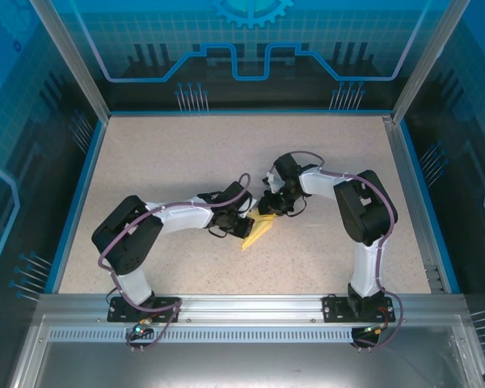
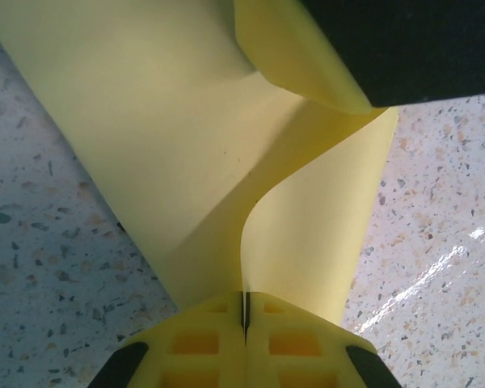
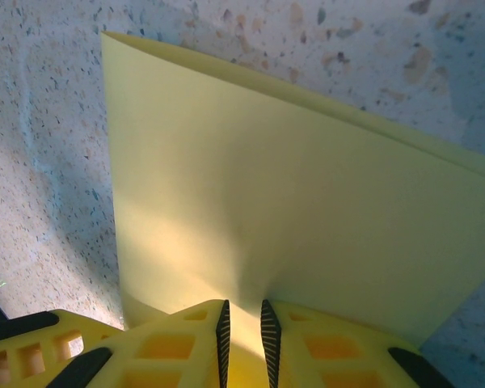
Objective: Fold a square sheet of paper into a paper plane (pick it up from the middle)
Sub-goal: Third fold the triangle at the center of the table.
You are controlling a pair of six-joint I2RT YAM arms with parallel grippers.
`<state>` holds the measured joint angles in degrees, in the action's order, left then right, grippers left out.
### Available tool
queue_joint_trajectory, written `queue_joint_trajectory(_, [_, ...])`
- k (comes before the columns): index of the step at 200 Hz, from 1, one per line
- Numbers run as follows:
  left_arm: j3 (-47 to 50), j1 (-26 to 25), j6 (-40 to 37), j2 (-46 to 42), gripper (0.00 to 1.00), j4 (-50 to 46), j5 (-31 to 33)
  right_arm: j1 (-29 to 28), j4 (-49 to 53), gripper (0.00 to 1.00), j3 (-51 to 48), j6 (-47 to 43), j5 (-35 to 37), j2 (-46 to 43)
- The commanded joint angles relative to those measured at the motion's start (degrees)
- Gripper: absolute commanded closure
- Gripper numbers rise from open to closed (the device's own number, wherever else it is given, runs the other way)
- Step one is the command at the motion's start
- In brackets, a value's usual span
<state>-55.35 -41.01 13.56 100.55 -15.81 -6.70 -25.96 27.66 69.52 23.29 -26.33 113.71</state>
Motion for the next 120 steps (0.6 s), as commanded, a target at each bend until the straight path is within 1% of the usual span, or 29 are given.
queue_joint_trajectory(1, [-1.2, 0.6, 0.6, 1.0, 0.97, -0.7, 0.5, -0.2, 3.0, 0.78, 0.3, -0.1, 3.0, 1.9])
queue_joint_trajectory(51, [-1.4, 0.6, 0.6, 1.8, 0.96, -1.0, 0.5, -0.2, 3.2, 0.77, 0.4, -0.1, 3.1, 1.7])
queue_joint_trajectory(76, [-0.6, 0.5, 1.1, 1.8, 0.97, -0.7, 0.4, 0.0, 3.0, 0.76, 0.5, 0.4, 3.0, 0.2])
queue_joint_trajectory(95, [-0.2, 0.5, 1.2, 1.5, 0.96, -0.7, 0.7, 0.8, 0.6, 0.73, -0.7, 1.9, 1.8, -3.2])
queue_joint_trajectory(120, [-0.1, 0.6, 1.0, 1.6, 0.96, -0.7, 0.6, 3.5, -4.3, 0.71, -5.2, 5.5, 0.9, -10.5])
